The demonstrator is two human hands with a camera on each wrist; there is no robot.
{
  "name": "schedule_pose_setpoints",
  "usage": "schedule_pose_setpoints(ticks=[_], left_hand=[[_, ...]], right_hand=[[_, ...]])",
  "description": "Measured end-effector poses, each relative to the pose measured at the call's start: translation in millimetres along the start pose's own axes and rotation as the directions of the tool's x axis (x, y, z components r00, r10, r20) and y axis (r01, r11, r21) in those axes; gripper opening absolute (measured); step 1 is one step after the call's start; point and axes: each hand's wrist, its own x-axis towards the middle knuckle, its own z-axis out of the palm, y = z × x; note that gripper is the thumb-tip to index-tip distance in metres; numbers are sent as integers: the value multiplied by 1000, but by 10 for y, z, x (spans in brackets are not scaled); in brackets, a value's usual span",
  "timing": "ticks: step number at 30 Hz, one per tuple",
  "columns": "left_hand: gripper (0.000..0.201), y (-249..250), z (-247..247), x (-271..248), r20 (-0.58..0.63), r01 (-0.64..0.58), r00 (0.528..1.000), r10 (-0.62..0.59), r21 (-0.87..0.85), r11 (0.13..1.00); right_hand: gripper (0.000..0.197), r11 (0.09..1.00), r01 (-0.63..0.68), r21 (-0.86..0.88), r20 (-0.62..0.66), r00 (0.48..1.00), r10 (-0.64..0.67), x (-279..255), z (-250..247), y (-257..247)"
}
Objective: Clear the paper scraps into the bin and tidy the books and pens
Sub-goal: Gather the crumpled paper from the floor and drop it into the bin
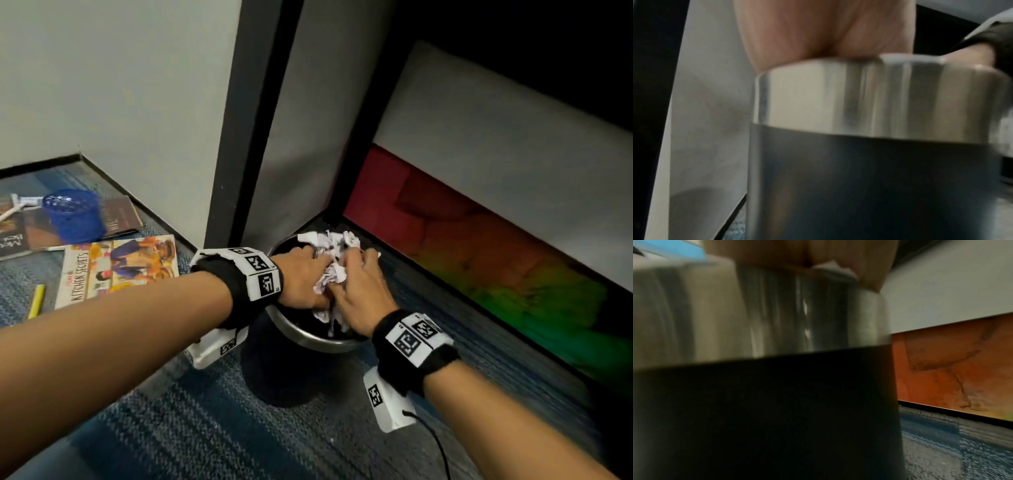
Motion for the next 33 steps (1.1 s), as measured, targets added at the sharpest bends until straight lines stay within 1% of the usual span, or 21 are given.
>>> schedule_pose_setpoints(ticks=[2, 3, 4, 5, 7, 8, 10, 12, 13, 14, 15, 17, 18, 19, 21, 23, 25, 28, 30, 31, 33], left_hand=[[59, 48, -53, -65, 132, -36, 991, 27, 67, 997], [59, 57, -78, -88, 178, -49, 983, 35, 78, 996], [61, 59, -104, -115, 209, -49, 977, 30, 85, 995], [63, 49, -125, -141, 219, -41, 976, 22, 84, 996], [64, 18, -153, -199, 162, -39, 986, 23, 95, 995], [60, 8, -182, -231, 115, -30, 993, 17, 113, 993], [46, -17, -280, -312, 7, 3, 1000, -4, 119, 993], [33, -91, -400, -395, -109, 28, 994, -19, 80, 996], [29, -157, -459, -451, -153, 42, 988, -32, 60, 997], [25, -200, -509, -501, -179, 46, 983, -38, 43, 998], [22, -277, -550, -593, -186, 63, 981, -55, 34, 997], [20, -410, -618, -742, -156, 92, 984, -83, 53, 994], [20, -507, -644, -858, -144, 118, 984, -108, 61, 991], [20, -604, -643, -988, -142, 144, 981, -134, 57, 988], [20, -845, -667, -1224, -155, 206, 969, -193, 74, 976], [23, -1105, -686, -1495, -151, 283, 952, -265, 114, 952], [27, -1398, -722, -1799, -147, 345, 936, -319, 208, 915], [29, -1884, -780, -2309, -98, 384, 922, -375, 352, 854], [31, -2216, -802, -2662, -74, 420, 900, -429, 403, 813], [31, -2387, -806, -2852, -78, 449, 885, -459, 402, 798], [23, -2765, -789, -3273, -81, 505, 856, -510, 334, 795]], right_hand=[[43, 999, -29, -19, 201, 979, 32, 58, -18, 11], [43, 998, -25, -54, 299, 953, 40, 90, -54, 20], [40, 996, 5, -87, 357, 934, 26, 120, -102, 26], [34, 994, 46, -104, 368, 930, -4, 148, -154, 31], [22, 988, 95, -120, 317, 947, -52, 197, -269, 38], [20, 984, 107, -141, 285, 956, -64, 224, -324, 36], [16, 973, 121, -198, 215, 974, -77, 265, -413, -7], [15, 963, 147, -226, 129, 984, -120, 290, -484, -141], [16, 955, 170, -244, 111, 983, -147, 300, -513, -232], [19, 948, 193, -253, 131, 978, -164, 291, -559, -308], [23, 942, 222, -250, 188, 966, -177, 290, -585, -425], [30, 942, 246, -228, 278, 944, -179, 281, -645, -597], [32, 940, 266, -215, 288, 937, -199, 282, -648, -711], [33, 933, 292, -210, 279, 933, -229, 275, -631, -841], [30, 910, 361, -202, 197, 925, -324, 268, -568, -1186], [27, 882, 432, -189, 141, 901, -411, 248, -416, -1625], [26, 850, 493, -186, 118, 870, -478, 228, -198, -2141], [23, 789, 585, -188, 161, 810, -563, 252, 190, -2912], [22, 741, 638, -210, 214, 769, -602, 277, 453, -3397], [22, 711, 667, -225, 249, 744, -619, 292, 583, -3628], [22, 650, 717, -252, 328, 695, -639, 316, 821, -4097]])
